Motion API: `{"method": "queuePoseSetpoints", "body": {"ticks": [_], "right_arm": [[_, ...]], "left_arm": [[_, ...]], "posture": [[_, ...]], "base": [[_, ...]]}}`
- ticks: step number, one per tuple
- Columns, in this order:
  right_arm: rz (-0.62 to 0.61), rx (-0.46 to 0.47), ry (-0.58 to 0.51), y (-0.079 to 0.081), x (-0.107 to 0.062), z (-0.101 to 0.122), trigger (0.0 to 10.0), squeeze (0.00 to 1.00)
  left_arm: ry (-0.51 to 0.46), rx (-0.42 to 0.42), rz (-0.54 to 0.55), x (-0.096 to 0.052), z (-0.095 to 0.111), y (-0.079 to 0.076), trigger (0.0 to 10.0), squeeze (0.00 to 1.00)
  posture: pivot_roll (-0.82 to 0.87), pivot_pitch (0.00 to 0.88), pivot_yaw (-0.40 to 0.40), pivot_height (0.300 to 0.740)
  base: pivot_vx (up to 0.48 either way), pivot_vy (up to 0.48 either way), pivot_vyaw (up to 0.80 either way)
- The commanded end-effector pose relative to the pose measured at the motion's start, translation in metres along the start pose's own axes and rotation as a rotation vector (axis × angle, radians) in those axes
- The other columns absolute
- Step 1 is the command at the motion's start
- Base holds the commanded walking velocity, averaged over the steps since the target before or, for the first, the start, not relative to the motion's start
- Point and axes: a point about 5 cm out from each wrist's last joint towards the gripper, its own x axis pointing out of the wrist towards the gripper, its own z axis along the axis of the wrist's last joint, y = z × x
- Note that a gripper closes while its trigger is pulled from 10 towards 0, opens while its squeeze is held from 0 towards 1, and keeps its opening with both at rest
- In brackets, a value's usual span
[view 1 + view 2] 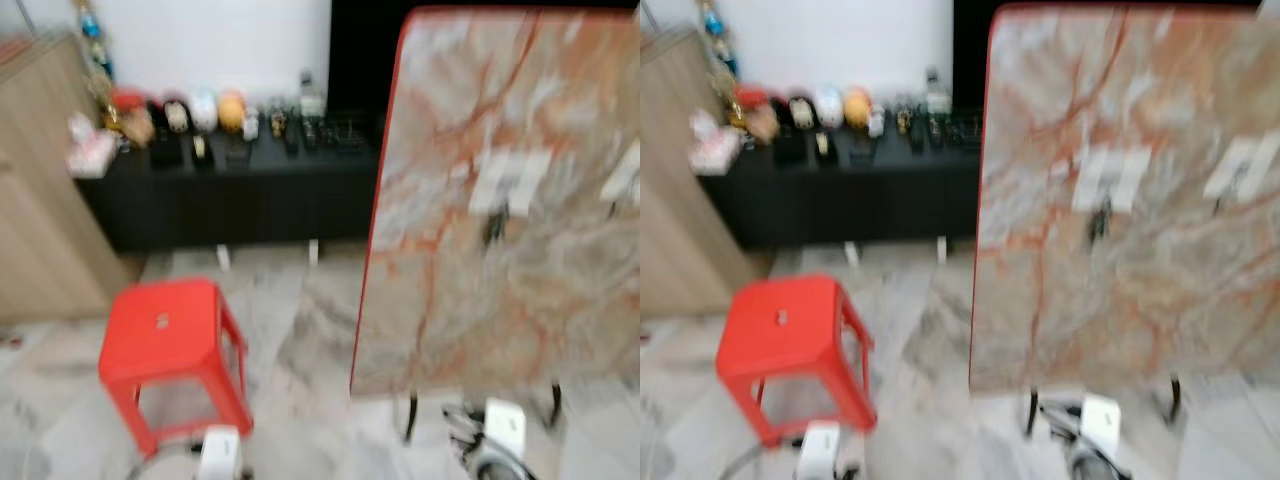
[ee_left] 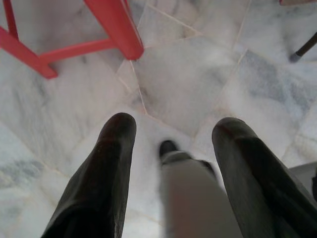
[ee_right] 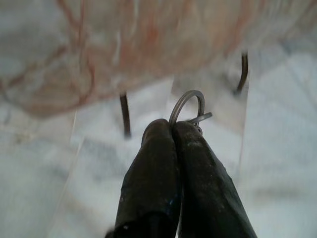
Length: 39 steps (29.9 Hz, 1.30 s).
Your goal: Hang keys on a hook
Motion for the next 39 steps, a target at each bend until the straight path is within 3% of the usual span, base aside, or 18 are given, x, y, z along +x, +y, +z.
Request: {"method": "queuePoseSetpoints", "body": {"ticks": [1,13,39], "right_arm": [[0.024,0.000,-0.036,0.006,0.001,0.007,10.0,0.00],[0.021,-0.142,-0.156,0.013,0.004,0.030,10.0,0.00],[-0.055,-0.070,-0.295,0.014,0.009,0.072,10.0,0.00]], "left_arm": [[0.021,0.007,0.008,-0.001,-0.006,0.004,10.0,0.00],[0.022,0.008,0.006,-0.001,-0.006,0.004,10.0,0.00],[0.022,0.009,0.001,-0.001,-0.006,0.003,10.0,0.00]], "posture": [[0.03,0.000,-0.044,0.740],[0.02,0.000,-0.046,0.740],[0.02,0.000,-0.047,0.740]], "base": [[0.000,-0.289,0.00],[0.000,-0.292,0.18],[0.000,-0.293,0.06]]}}
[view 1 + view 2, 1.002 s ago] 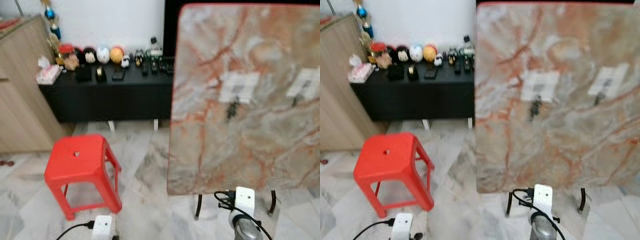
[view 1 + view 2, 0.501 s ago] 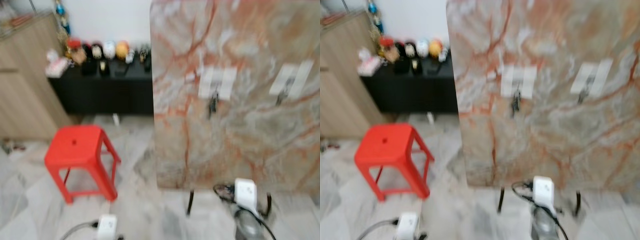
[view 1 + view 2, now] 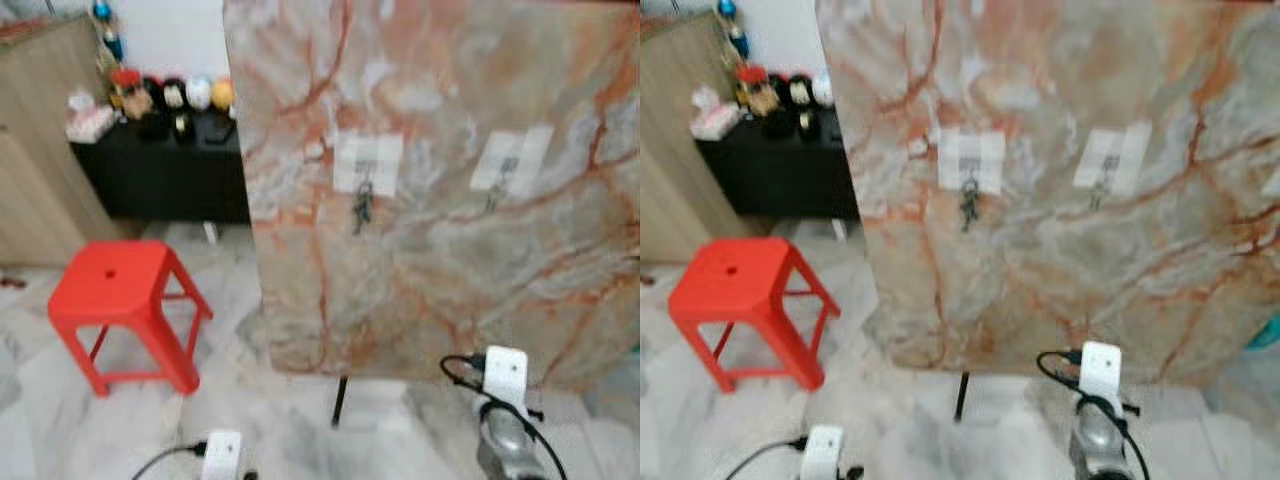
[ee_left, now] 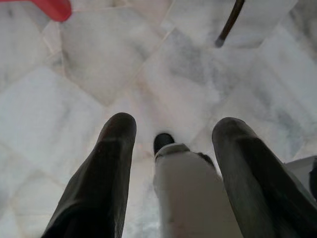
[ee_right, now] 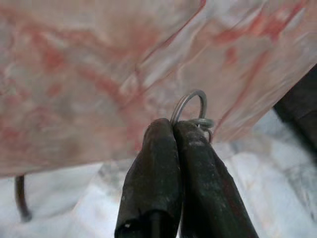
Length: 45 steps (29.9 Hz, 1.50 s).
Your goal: Hang keys on a hook
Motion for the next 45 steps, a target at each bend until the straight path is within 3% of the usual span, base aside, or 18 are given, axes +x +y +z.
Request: {"method": "queuePoseSetpoints", "body": {"ticks": [1,21,31,39,40,43,45], "right_arm": [[0.003,0.015,-0.027,0.004,0.001,0.006,10.0,0.00],[-0.002,0.014,-0.103,0.010,0.004,0.022,10.0,0.00],[-0.034,0.020,-0.152,0.004,0.006,0.031,10.0,0.00],[-0.107,0.054,-0.266,-0.009,0.015,0.063,10.0,0.00],[-0.122,0.071,-0.314,-0.010,0.017,0.077,10.0,0.00],[-0.148,0.076,-0.369,-0.012,0.019,0.092,10.0,0.00],[-0.191,0.029,-0.444,-0.013,0.019,0.109,10.0,0.00]], "left_arm": [[0.016,0.005,0.006,-0.001,-0.004,0.002,10.0,0.00],[0.015,0.012,0.005,0.000,-0.003,0.004,10.0,0.00],[0.027,0.008,-0.001,-0.002,-0.007,0.003,10.0,0.00],[0.045,-0.022,0.024,-0.003,-0.013,0.002,10.0,0.00],[0.042,-0.022,0.023,-0.003,-0.012,0.002,10.0,0.00],[0.038,-0.033,0.029,-0.003,-0.012,0.002,10.0,0.00],[0.035,-0.034,0.033,-0.002,-0.011,0.003,10.0,0.00]], "posture": [[0.02,0.000,-0.046,0.740],[0.01,0.000,-0.034,0.740],[0.00,0.000,-0.036,0.740],[-0.02,0.000,-0.038,0.740],[-0.01,0.000,-0.038,0.740],[-0.01,0.000,-0.038,0.740],[-0.02,0.000,-0.039,0.740]], "base": [[0.000,-0.292,0.00],[0.000,-0.293,0.00],[0.000,-0.235,0.00],[0.000,0.000,0.00],[0.000,0.000,0.00],[0.000,0.000,0.00],[0.000,0.000,0.00]]}}
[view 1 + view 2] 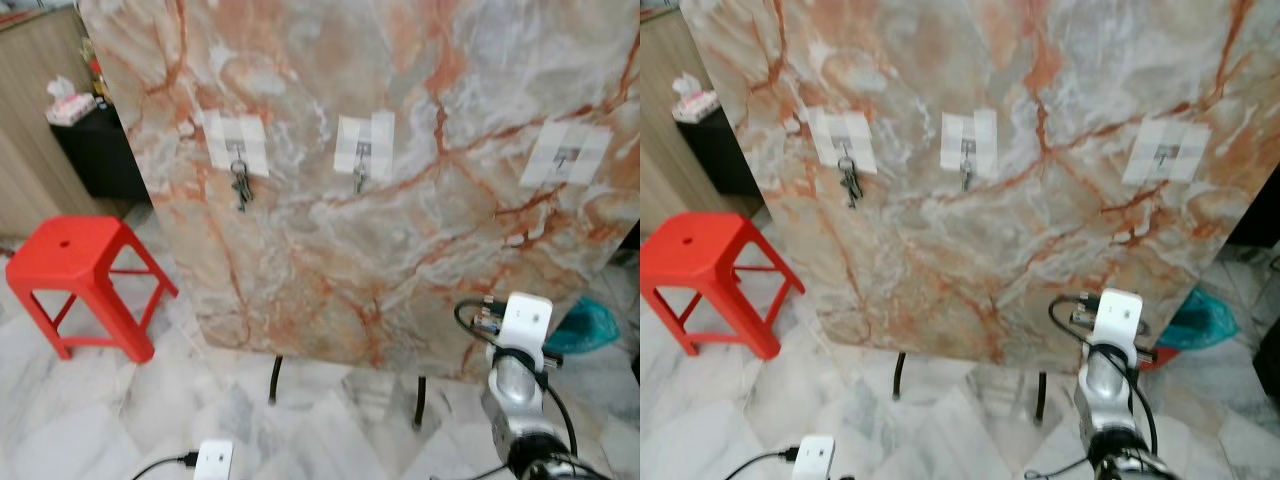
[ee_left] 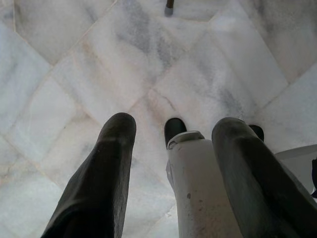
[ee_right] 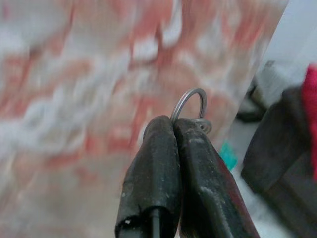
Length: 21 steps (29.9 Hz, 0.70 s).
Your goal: Hang keys on a hook
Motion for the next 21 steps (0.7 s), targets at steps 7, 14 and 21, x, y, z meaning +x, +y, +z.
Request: {"method": "queuePoseSetpoints", "body": {"ticks": [7,14,21], "right_arm": [[-0.114,-0.116,-0.225,0.002,0.019,0.051,10.0,0.00],[-0.132,-0.184,-0.272,0.010,0.028,0.074,10.0,0.00],[-0.190,-0.003,-0.176,0.007,0.028,0.069,10.0,0.00]], "left_arm": [[0.004,-0.008,0.022,0.000,0.000,0.003,10.0,0.00],[0.000,-0.013,0.018,0.001,0.002,0.002,10.0,0.00],[-0.002,-0.021,0.016,0.001,0.002,0.002,10.0,0.00]], "posture": [[-0.02,0.000,-0.038,0.740],[-0.02,0.000,-0.043,0.740],[-0.01,0.000,-0.046,0.740]], "base": [[0.000,0.000,0.00],[0.000,0.000,0.00],[0.000,0.000,0.00]]}}
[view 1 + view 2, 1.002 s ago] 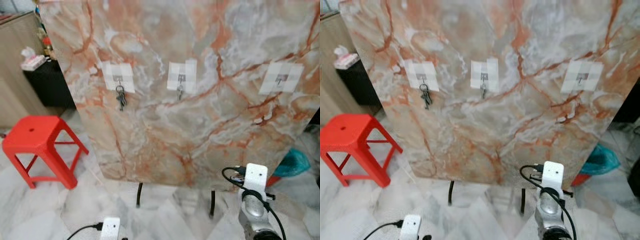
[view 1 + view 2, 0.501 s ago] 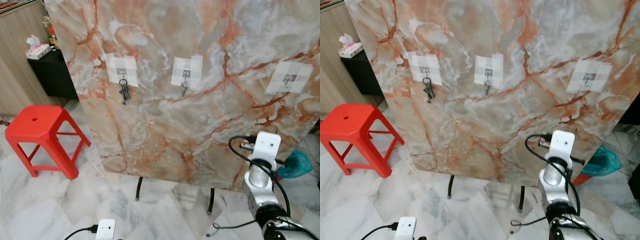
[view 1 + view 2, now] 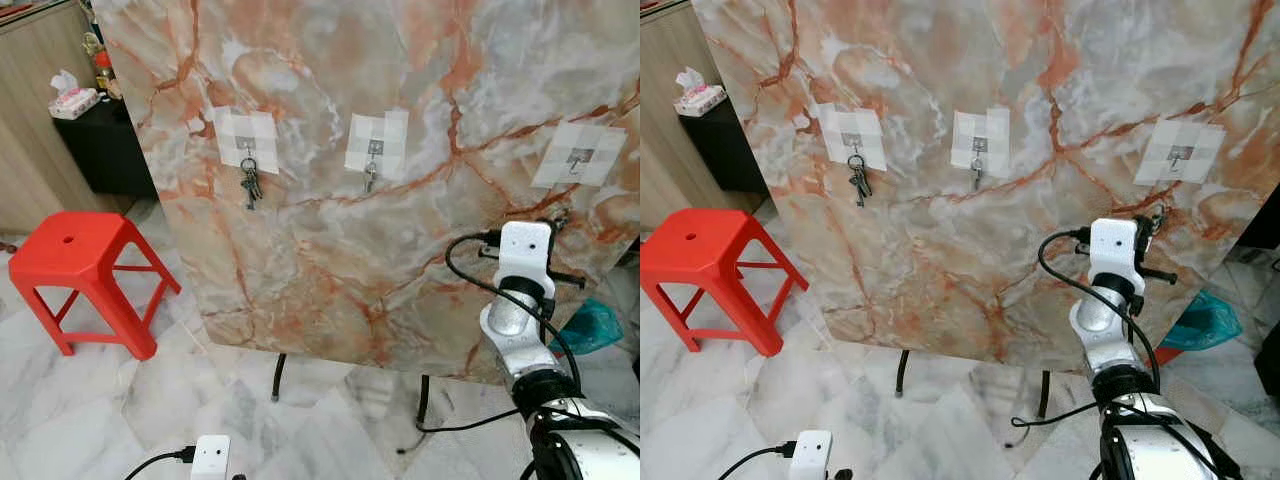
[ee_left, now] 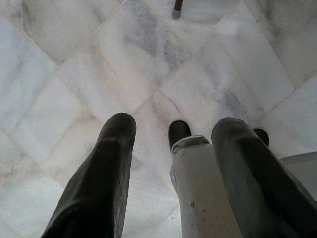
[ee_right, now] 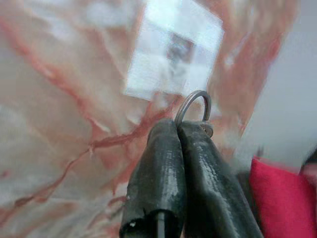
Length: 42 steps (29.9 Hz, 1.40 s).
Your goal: Hang keys on a hook
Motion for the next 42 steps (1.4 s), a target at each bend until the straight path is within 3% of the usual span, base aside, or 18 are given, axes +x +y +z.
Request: {"method": "queuePoseSetpoints", "body": {"ticks": [1,2,5,12,18,42], "right_arm": [[-0.058,0.120,0.108,-0.007,-0.002,-0.011,10.0,0.00],[-0.077,0.173,0.151,-0.009,-0.005,-0.017,10.0,0.00],[-0.106,0.220,0.188,-0.012,-0.009,-0.023,10.0,0.00],[-0.122,0.204,0.209,-0.019,-0.017,-0.035,10.0,0.00],[-0.192,0.217,0.216,-0.034,-0.010,-0.036,10.0,0.00],[-0.162,0.233,0.240,-0.025,-0.017,-0.038,10.0,0.00]], "left_arm": [[0.008,-0.011,-0.001,0.000,-0.002,-0.001,10.0,0.00],[0.008,-0.013,0.000,0.000,-0.002,-0.001,10.0,0.00],[0.008,-0.014,0.000,0.000,-0.002,0.000,10.0,0.00],[0.011,-0.009,-0.008,0.000,-0.002,-0.001,10.0,0.00],[0.014,-0.013,-0.008,0.000,-0.002,-0.001,10.0,0.00],[0.026,-0.002,-0.022,-0.001,-0.005,-0.002,10.0,0.00]], "posture": [[-0.01,0.000,-0.049,0.740],[-0.01,0.000,-0.052,0.740],[-0.01,0.000,-0.049,0.740],[-0.01,0.000,-0.051,0.740],[-0.01,0.000,-0.051,0.740],[-0.01,0.000,-0.056,0.740]], "base": [[0.000,0.000,0.00],[0.000,0.000,0.00],[0.000,0.000,0.00],[0.000,0.000,0.00],[0.000,0.000,0.00],[0.000,0.000,0.00]]}}
